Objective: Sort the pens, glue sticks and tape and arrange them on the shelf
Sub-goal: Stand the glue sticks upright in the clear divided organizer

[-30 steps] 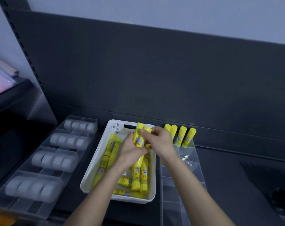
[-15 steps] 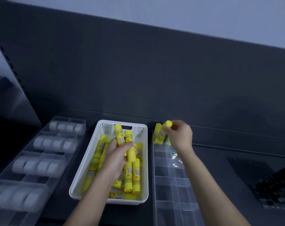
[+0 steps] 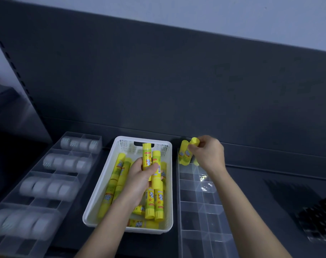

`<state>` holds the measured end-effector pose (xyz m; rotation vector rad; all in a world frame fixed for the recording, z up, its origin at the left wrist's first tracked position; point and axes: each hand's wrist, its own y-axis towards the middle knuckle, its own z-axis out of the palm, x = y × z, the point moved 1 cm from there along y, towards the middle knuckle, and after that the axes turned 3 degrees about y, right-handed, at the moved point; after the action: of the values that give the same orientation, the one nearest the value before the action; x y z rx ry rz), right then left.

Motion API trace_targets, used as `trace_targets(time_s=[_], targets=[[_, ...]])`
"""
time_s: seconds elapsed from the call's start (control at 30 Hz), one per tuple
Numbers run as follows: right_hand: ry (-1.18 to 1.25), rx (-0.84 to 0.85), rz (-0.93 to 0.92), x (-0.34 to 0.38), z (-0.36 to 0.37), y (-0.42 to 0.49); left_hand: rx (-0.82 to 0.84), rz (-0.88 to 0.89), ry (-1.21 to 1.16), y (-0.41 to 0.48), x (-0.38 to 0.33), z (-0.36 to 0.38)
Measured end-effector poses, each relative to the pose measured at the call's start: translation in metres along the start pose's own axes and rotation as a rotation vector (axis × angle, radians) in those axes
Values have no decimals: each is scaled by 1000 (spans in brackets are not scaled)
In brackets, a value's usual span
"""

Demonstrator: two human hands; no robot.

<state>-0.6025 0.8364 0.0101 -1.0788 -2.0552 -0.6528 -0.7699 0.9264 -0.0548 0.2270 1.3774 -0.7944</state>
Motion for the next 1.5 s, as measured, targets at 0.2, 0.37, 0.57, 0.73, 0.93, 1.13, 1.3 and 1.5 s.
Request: trace_targets(time_s=[0.2, 0.37, 0.57, 0.73, 0.93, 1.13, 1.3, 1.5], targets=[[-150, 163, 28, -20, 24, -8, -30, 9, -19, 2, 2, -2], [-150, 173, -10, -32, 35, -13, -18, 9, -79, 1, 1, -2], [-146, 14, -122, -25, 30, -30, 74, 8, -141, -3, -2, 1], [119, 272, -78, 2, 44, -77, 138, 32, -247, -1, -4, 2], [266, 323, 0, 1, 51, -77, 217, 54, -284, -1, -3, 3], [482, 33, 42, -13, 17, -66, 132, 37, -188, 0, 1, 5], [394, -124, 46, -24, -36, -50, 102, 6, -104, 1, 4, 6], [27, -14, 10, -36, -27, -39, 88, 45, -19, 2, 6, 7]])
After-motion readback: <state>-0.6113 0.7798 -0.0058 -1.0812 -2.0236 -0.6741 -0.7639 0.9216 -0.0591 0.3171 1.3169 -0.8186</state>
